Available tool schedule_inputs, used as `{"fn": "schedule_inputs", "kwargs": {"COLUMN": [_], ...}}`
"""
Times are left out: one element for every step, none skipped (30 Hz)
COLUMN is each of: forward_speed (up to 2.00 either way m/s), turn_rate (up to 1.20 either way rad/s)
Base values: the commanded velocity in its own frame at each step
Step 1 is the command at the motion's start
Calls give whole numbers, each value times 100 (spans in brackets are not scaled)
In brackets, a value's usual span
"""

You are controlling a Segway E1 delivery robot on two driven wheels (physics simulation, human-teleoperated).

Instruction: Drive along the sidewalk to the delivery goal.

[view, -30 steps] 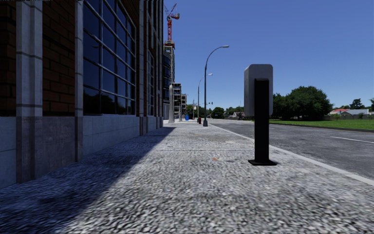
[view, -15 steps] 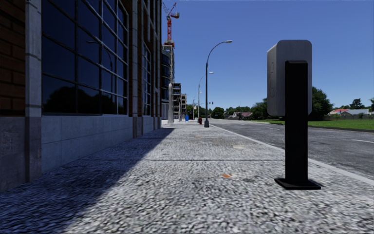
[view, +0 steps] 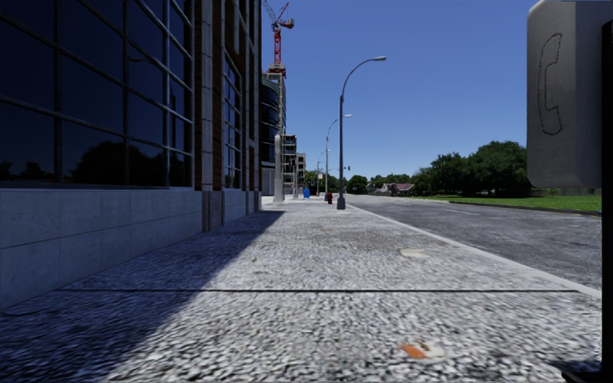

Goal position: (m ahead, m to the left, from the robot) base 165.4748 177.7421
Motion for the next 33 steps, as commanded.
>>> {"fn": "schedule_inputs", "kwargs": {"forward_speed": [200, 200, 200, 200, 200, 200, 200, 200, 200, 200, 200, 200, 200, 200, 200, 200, 200, 200, 200, 200, 200, 200, 200, 200, 200, 200, 200, 200, 200, 200, 200, 200, 200], "turn_rate": [0, 0, 0, 0, 0, 0, 0, 0, 0, 0, 0, 0, 0, 0, 0, 0, 0, 0, 0, 0, 0, 0, 0, 0, 0, 0, 0, 0, 0, 0, 0, 0, 0]}}
